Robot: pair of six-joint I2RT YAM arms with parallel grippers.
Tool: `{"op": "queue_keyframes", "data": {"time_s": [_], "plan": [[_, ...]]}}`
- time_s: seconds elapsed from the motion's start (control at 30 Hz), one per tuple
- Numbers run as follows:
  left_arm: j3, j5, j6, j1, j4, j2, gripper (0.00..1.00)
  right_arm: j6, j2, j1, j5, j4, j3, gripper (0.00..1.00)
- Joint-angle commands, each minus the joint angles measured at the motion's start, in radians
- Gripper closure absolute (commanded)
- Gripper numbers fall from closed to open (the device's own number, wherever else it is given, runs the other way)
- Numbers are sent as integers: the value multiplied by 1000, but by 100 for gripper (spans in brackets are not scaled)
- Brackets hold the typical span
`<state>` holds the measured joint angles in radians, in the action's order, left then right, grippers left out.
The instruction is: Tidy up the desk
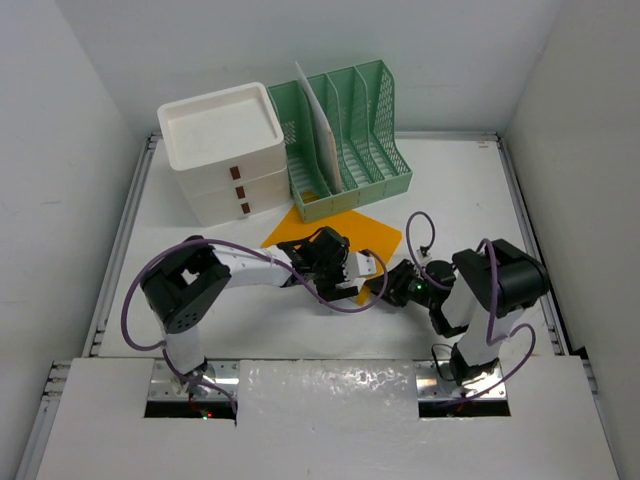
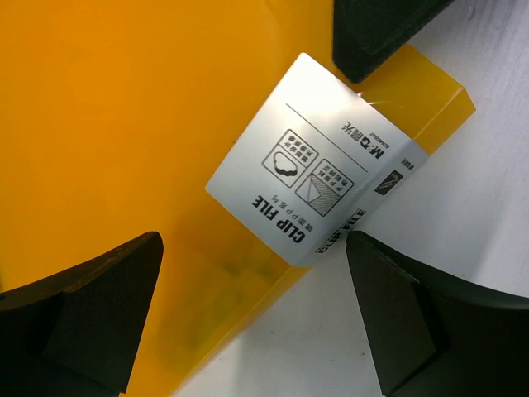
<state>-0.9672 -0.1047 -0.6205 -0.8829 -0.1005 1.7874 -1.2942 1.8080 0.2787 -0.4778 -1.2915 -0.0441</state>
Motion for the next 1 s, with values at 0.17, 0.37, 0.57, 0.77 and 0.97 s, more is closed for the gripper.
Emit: {"op": "queue_keyframes", "data": {"time_s": [0.17,0.37,0.57,0.77,0.97], "plan": [[48,36,-24,-13,-73,63,6,41,-193,11,65,-138,182,64],[48,34,-24,-13,-76,64,7,47,-234,28,76,13,171,65],[50,54,-18,-14,-62,63,6,78,-219,36,88,8,165,65],[97,271,-76,-126,65,38,2,-43,-34,77,71,-297,84,67],[149,476,-127,-183,290,98,3,-88,8,85,90,-396,110,69]]}}
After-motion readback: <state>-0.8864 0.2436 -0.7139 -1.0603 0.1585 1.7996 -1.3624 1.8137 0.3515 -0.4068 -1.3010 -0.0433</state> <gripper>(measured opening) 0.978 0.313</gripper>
